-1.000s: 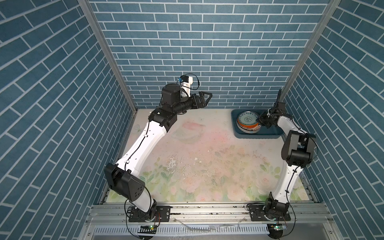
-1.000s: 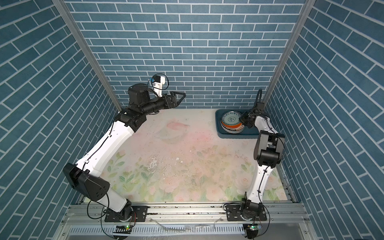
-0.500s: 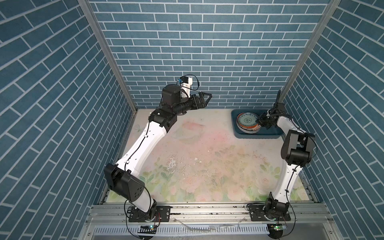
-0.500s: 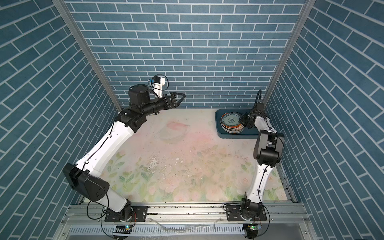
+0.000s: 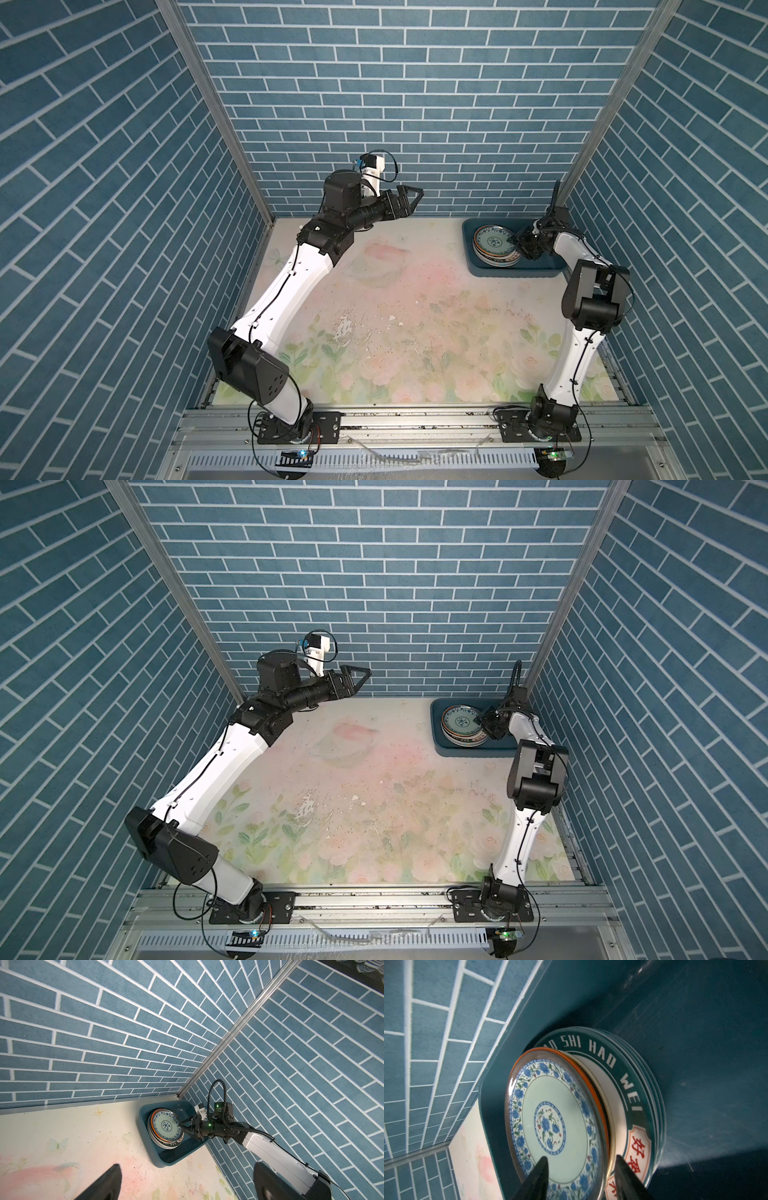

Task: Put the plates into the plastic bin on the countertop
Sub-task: 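Open right gripper to release the patterned plate onto the orange plate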

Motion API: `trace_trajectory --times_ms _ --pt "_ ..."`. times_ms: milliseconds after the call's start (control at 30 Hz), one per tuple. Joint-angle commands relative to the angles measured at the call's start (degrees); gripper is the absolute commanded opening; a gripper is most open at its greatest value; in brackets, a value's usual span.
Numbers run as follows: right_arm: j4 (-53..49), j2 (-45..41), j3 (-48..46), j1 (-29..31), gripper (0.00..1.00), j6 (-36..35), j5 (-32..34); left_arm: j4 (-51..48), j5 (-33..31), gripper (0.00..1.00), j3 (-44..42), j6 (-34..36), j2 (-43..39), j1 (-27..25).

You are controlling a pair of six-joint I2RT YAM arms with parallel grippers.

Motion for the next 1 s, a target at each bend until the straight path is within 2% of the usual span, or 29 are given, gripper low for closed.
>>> trace_trajectory --times_ms 0,233,733,967 --pt "-3.1 -1.0 1.9 0.1 0.59 -2.0 1.8 0.7 -0.1 1.00 -0.8 0.3 -2.0 0.2" --pt "-3.4 -1.6 2.2 0.0 0.62 -2.0 1.4 0.7 -0.2 1.00 -1.7 0.7 -2.7 0.2" --pt "-2.4 -5.8 0.5 0.3 0.83 -1.7 3.0 -0.2 -0.7 1.00 -1.4 2.2 -3.1 0.4" --pt "-1.8 -10.3 -2.2 0.3 0.88 -1.9 4.6 -0.6 -1.0 1.00 -1.9 2.9 -3.7 0.4"
